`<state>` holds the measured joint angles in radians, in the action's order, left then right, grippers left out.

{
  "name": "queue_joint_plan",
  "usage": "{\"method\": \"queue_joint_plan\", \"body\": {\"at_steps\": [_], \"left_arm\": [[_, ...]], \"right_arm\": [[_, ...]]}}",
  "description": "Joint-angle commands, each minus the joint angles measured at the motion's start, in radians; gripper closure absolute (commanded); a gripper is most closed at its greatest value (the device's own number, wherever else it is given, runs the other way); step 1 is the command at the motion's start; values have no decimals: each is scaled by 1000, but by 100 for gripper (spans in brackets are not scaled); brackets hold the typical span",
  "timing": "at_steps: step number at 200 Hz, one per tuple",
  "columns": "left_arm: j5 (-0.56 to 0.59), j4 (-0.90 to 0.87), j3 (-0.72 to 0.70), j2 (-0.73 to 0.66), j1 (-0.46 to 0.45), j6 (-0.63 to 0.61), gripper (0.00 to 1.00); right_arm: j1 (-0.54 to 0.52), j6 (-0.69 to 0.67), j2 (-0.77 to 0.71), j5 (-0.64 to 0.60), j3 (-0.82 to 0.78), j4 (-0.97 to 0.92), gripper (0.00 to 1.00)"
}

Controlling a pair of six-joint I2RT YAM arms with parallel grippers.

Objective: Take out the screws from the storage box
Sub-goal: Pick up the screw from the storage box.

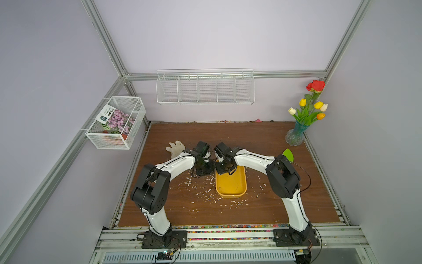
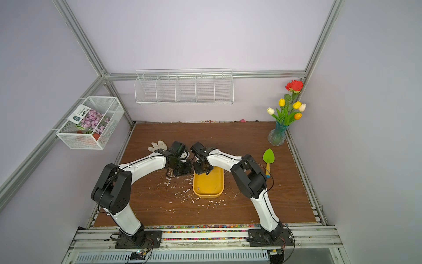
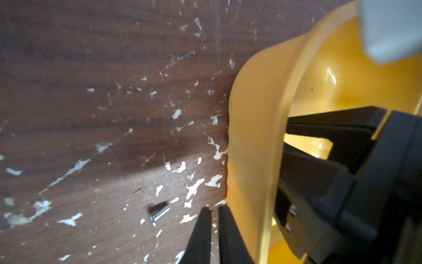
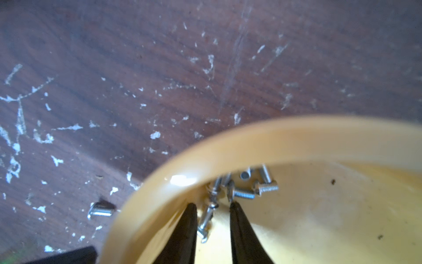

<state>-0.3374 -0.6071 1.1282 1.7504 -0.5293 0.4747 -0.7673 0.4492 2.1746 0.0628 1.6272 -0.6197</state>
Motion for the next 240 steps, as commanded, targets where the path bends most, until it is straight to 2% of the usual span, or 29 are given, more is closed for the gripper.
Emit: {"method": "queue_joint_plan", "body": {"at_steps": [1,47,114,145,208,223,240], "left_arm": [[-7,12,-17,-22,3,-4,86],[-9,23,-31,-22,4,-1,86],[-9,30,-41,-21,4,0,86],[-9,30,-42,-20,4,-3,86],[2,31,-56,-40,9,3,86],[5,33,-64,-53,13,4,86],[10,33,-71,-63,20,4,86]], "right_arm": [[-9,3,47,-17,-7,-36,69],[-9,-33,70,-97,1,-120,70],[-9,-59,111,-142,34,-182,73],[-8,-54,107,-127,1,-154,78],[-8,-70,152,-107,8,-171,82],[-7,-70,160,-114,-2,-182,86],[-3,-70,159,-109,-27,-173,96]]}}
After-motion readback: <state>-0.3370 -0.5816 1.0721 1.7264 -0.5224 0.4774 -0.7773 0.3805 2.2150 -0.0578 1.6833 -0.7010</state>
